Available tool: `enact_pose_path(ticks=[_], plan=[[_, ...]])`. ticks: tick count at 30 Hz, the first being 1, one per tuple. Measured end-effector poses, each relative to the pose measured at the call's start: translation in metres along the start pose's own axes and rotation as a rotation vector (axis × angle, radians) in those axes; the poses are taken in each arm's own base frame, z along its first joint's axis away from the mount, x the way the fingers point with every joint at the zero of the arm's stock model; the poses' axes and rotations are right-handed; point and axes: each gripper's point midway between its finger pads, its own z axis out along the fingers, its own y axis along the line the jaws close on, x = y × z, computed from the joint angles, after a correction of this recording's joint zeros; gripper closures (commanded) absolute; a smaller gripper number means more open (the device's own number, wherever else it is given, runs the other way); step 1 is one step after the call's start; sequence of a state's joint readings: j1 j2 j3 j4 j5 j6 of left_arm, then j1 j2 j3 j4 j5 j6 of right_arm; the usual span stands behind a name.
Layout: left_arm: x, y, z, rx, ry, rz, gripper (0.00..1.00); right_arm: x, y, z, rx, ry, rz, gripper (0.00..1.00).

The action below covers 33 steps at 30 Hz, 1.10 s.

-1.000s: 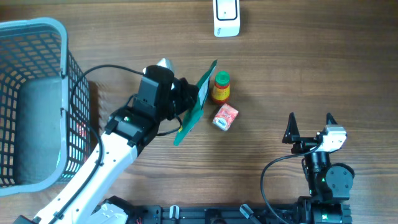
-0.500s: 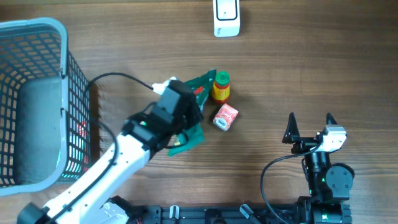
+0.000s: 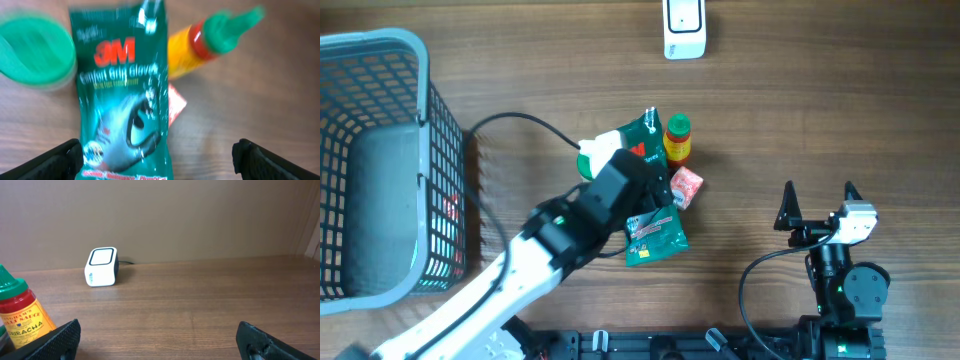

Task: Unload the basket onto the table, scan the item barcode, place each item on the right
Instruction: 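Reach the left gripper into the basket and grasp the light-blue wipes pack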

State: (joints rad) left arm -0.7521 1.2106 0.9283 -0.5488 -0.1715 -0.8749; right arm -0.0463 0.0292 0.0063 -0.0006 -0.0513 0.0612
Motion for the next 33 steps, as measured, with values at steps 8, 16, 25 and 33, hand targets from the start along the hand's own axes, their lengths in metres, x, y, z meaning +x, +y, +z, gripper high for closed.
enact_pose_path(ticks=[8, 16, 25, 33], plan=[[-0.154, -0.007, -0.135, 0.075, -0.472, -0.052, 0.0, 0.0, 0.0, 0.0, 0.0, 0.0, 0.0, 0.0], [-0.267, 0.099, -0.281, -0.179, -0.877, -0.324, 0.0, 0.0, 0.0, 0.0, 0.0, 0.0, 0.0, 0.0], [-0.257, 0.289, -0.267, -0.499, -0.724, -0.811, 0.0, 0.0, 0.0, 0.0, 0.0, 0.0, 0.0, 0.0], [-0.172, 0.345, -0.18, -0.646, -0.208, -1.152, 0.0, 0.0, 0.0, 0.0, 0.0, 0.0, 0.0, 0.0]])
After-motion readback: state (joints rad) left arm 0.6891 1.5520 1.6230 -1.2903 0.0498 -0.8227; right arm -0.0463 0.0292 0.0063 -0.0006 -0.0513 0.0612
